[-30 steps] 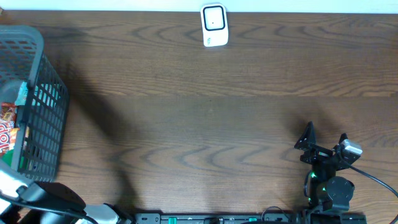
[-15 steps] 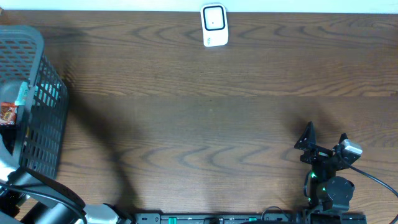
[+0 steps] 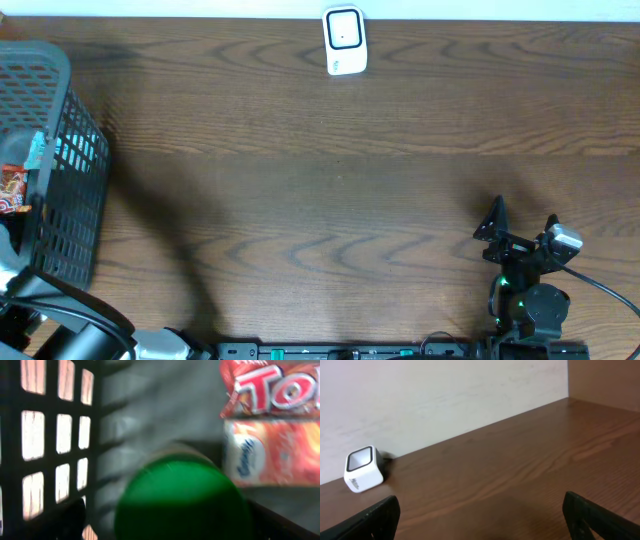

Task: Scan the item barcode
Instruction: 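Reach into the basket and grasp the green-lidded jar with the left gripper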

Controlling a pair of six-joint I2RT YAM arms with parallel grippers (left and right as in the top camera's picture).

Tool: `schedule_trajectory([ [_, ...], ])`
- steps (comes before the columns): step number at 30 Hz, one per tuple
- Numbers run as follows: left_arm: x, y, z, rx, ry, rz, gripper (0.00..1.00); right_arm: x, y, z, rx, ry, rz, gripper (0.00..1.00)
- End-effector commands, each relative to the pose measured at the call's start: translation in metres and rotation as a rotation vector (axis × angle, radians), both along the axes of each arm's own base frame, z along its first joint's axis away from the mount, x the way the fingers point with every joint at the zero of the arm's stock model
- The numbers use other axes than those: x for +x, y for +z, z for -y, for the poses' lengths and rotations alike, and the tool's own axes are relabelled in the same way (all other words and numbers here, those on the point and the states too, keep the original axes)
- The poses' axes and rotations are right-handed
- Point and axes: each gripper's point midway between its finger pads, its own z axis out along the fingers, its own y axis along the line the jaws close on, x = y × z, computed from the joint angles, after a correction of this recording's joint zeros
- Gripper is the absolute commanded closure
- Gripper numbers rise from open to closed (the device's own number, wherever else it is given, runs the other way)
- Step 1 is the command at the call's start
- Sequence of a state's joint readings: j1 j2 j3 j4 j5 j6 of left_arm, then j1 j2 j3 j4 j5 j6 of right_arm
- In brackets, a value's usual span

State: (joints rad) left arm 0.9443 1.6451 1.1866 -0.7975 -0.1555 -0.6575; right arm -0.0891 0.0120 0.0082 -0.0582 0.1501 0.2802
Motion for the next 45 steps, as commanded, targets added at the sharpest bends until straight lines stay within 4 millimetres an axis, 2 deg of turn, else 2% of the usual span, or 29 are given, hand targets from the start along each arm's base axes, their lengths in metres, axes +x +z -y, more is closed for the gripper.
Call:
schedule_trajectory([
  [1,-0.01,-0.012,-0.002,-0.009,0.027,-0.002,0.02,0.0,-0.001,-0.003,-0.006,0.011,-0.001,0.01],
  [5,-0.008,-0.025,-0.003,-0.029,0.027,-0.001,0.02,0.0,0.0,-0.003,-0.006,0.012,0.0,0.01],
  [12,-0.003,-0.063,0.008,-0.15,0.019,-0.018,0.02,0.0,0.0,-0.003,-0.006,0.011,0.0,0.01],
  [15,-0.003,-0.062,0.007,-0.149,0.018,-0.016,0.01,0.0,0.0,-0.003,-0.006,0.011,0.0,0.01],
  [18,-0.002,-0.052,0.006,-0.139,0.018,-0.009,0.09,0.0,0.0,-0.003,-0.006,0.011,0.0,0.01],
  [21,0.0,-0.031,0.002,-0.105,0.016,0.016,0.17,0.0,0.0,-0.003,-0.006,0.011,0.0,0.01],
  [23,0.004,-0.009,-0.001,-0.069,0.012,0.05,0.2,0.0,0.0,-0.003,-0.006,0.012,0.0,0.01],
  [27,0.016,0.055,-0.005,0.049,-0.02,0.172,0.2,0.0,0.0,-0.003,-0.006,0.011,0.0,0.01],
  [31,0.013,0.129,-0.007,0.246,-0.063,0.265,0.19,0.0,0.0,-0.003,-0.006,0.011,0.0,0.01],
  [34,0.006,0.155,-0.002,0.321,-0.061,0.294,0.09,0.0,0.0,-0.003,-0.006,0.011,0.0,0.01],
  [36,0.003,0.154,0.001,0.315,-0.057,0.283,0.02,0.0,0.0,-0.003,-0.006,0.012,0.0,0.01],
  [38,0.001,0.142,0.002,0.281,-0.052,0.252,0.02,0.0,0.0,-0.003,-0.006,0.012,0.0,0.01],
  [45,0.002,0.072,-0.002,0.087,-0.038,0.118,0.02,0.0,0.0,-0.003,-0.006,0.011,0.0,0.01],
])
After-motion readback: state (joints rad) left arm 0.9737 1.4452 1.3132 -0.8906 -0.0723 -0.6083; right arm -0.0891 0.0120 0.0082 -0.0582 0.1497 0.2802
